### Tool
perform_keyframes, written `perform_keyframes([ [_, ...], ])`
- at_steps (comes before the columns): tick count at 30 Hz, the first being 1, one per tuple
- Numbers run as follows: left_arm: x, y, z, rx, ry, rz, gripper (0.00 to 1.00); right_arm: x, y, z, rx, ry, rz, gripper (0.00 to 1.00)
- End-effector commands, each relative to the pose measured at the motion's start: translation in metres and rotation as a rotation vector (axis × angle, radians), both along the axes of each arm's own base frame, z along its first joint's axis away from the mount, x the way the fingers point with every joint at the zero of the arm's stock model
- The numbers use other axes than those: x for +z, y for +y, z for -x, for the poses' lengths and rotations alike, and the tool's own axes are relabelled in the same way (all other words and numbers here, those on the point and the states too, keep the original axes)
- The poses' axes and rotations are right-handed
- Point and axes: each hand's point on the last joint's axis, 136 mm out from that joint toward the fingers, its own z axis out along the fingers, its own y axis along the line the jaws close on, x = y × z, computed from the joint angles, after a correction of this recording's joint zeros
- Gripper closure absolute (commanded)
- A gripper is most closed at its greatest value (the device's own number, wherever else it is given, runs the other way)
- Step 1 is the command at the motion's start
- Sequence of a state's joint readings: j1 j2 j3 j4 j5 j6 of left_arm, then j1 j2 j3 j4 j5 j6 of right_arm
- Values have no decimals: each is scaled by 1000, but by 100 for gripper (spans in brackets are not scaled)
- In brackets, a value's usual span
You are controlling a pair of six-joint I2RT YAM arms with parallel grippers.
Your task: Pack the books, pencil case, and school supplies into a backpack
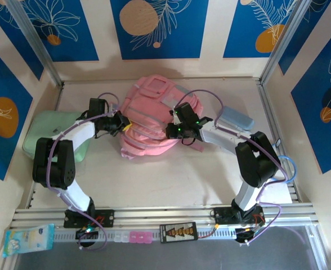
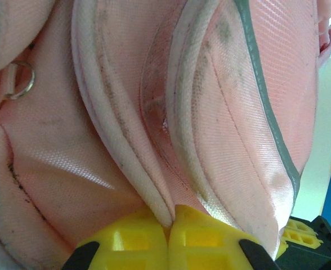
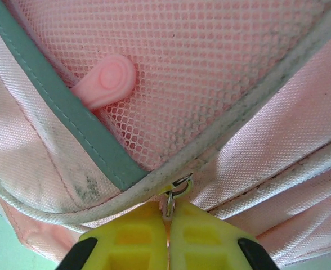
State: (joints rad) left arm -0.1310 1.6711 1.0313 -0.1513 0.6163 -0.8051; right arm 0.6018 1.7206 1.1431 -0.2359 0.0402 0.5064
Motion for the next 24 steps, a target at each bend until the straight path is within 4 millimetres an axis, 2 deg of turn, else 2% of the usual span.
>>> perform_keyframes([
  [1, 29, -7, -12, 51, -102, 87, 100, 18, 9, 19, 83, -9, -44, 96],
  [6, 34, -5, -21, 235, -132, 179, 100, 12, 7, 46, 187, 14, -4, 97],
  [10, 34, -7, -23, 329, -151, 187, 100, 8, 9, 58, 241, 15, 40, 97],
  [18, 27, -13, -22, 395, -148, 179, 100, 11, 48, 77, 367, -3, 32, 97],
  [24, 23, -18, -18, 399, -149, 143, 100, 22, 74, 66, 329, -23, -11, 95],
])
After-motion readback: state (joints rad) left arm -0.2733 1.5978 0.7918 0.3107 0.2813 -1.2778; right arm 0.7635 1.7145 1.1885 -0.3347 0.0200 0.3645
